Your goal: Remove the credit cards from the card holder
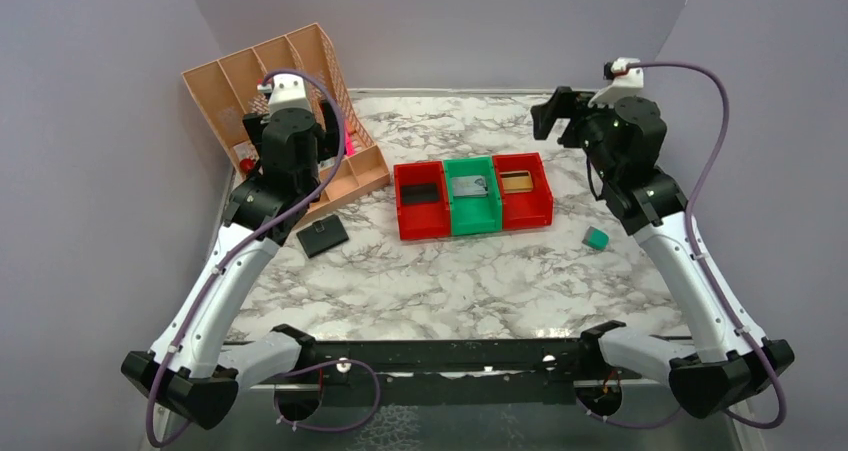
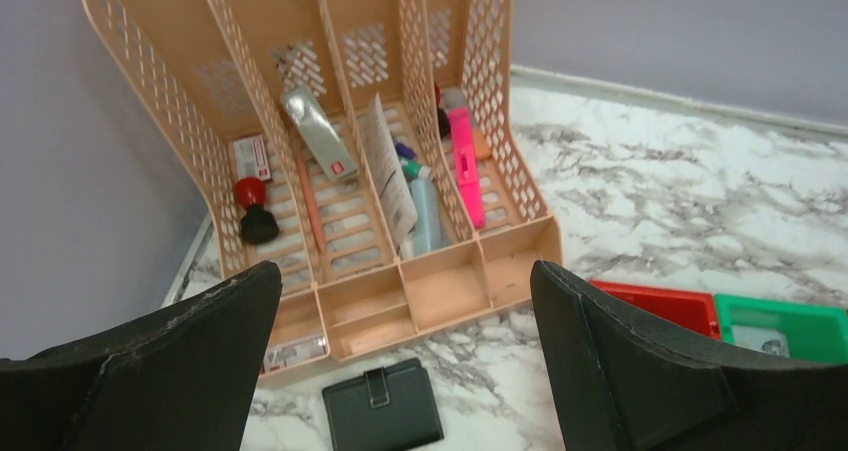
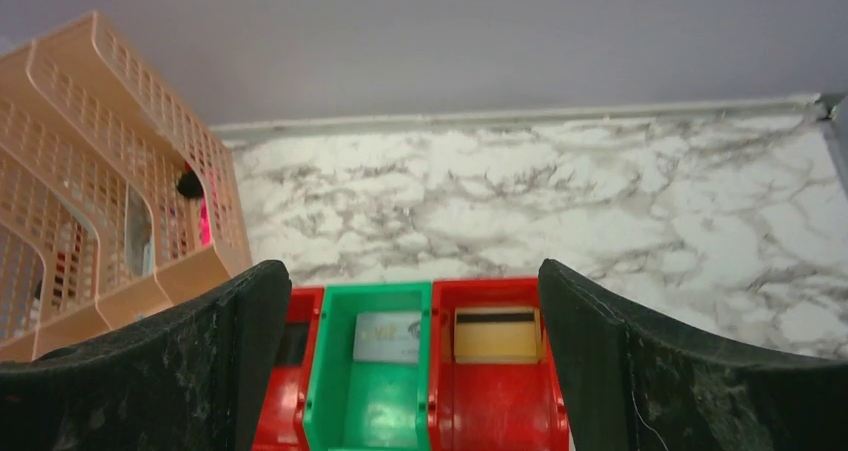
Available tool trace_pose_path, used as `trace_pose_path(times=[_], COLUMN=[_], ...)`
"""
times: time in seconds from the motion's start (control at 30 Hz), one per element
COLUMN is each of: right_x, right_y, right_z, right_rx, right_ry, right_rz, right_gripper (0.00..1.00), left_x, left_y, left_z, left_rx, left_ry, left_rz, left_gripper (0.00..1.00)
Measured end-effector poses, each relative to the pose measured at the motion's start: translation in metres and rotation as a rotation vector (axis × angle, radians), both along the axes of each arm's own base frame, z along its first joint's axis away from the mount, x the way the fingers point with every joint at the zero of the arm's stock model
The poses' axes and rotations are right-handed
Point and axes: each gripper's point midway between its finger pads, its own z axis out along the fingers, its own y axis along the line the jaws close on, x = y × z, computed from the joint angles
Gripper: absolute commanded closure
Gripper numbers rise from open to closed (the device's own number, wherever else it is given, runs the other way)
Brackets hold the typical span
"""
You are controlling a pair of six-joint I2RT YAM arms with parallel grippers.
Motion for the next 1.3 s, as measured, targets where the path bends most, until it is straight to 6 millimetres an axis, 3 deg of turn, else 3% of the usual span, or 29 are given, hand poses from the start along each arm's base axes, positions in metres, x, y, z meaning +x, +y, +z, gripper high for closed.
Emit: trace_pose_path(times=[0.23,0.43,0.57,0.67,0.87,1.13,1.3], right_x=[-0.022,-0.061,-0.087,-0.107,-0.131,-0.139,-0.137], right_y=[0.011,0.03,0.045,0.065,0.093,0.1,0.096], right_z=[-0.105,-0.195,-0.228,-0.241,-0.244,-0.246,-0.249], right_rx=[0.03,0.085,0.102,0.108,0.126,0.132,0.12], right_ry=[0.207,0.429,0.54,0.595,0.646,0.682,0.697], right_rz=[0.116,0.264,0.359,0.446,0.571,0.599,0.561], right_gripper=[0.01,0.01,0.01,0.01,0.02,0.01,0.0], left_x=[-0.027,-0.059,-0.073,-0.077,-0.079,-0.065,-0.052], left_y=[0.019,0.023,0.018,0.012,0.005,0.006,0.016], left_z=[-0.065,-0.114,-0.146,-0.168,-0.206,-0.244,-0.275], left_rx=[-0.035,-0.141,-0.216,-0.268,-0.33,-0.376,-0.389], left_ry=[0.076,0.094,0.124,0.174,0.288,0.392,0.453], left_rz=[0.007,-0.032,-0.059,-0.076,-0.056,0.037,0.151], left_gripper=[0.01,0.01,0.01,0.01,0.01,0.01,0.01])
